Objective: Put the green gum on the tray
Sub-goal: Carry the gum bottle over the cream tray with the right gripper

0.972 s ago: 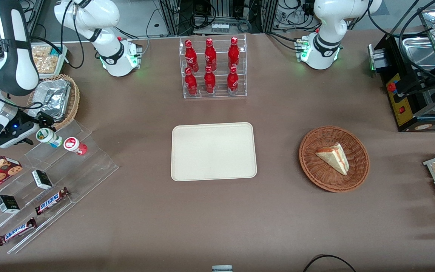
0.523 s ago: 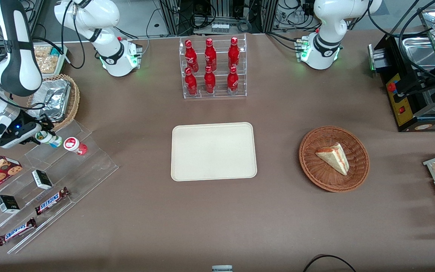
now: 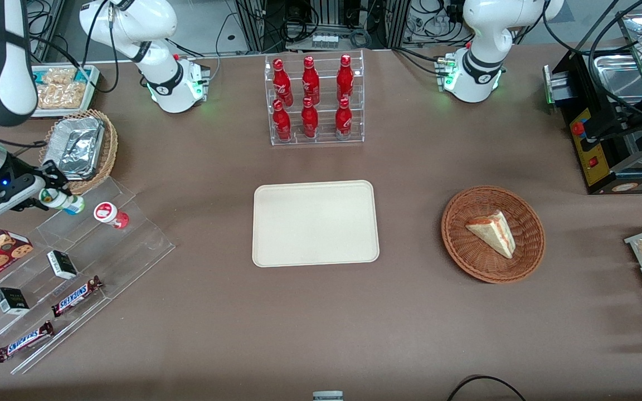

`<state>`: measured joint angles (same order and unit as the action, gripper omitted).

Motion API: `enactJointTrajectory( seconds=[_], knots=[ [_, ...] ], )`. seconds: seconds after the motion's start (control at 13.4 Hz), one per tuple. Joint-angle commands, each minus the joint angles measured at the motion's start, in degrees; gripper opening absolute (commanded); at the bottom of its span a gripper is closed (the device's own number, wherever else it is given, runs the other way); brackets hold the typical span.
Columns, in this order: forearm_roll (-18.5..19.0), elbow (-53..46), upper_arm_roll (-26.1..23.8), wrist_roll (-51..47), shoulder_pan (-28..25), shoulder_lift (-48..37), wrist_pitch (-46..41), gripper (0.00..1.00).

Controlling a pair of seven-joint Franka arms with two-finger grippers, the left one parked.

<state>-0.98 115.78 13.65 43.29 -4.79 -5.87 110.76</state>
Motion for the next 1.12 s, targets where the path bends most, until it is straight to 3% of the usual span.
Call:
enactJointTrajectory(
  seconds=[0.0, 0.6, 0.82, 1.05],
  knots=[
    [0.3, -6.3, 0.2, -10.6, -7.2, 1.5, -7.2, 0.0],
    [-1.7, -13.5, 0.2, -53.6, -34.0, 13.0, -5.2, 0.0],
    [-4.9, -14.9, 0.2, -66.5, -41.2, 19.6, 2.9, 0.0],
    [-5.0, -16.5, 0.2, -76.4, -47.0, 27.7, 11.5, 0.0]
  ],
)
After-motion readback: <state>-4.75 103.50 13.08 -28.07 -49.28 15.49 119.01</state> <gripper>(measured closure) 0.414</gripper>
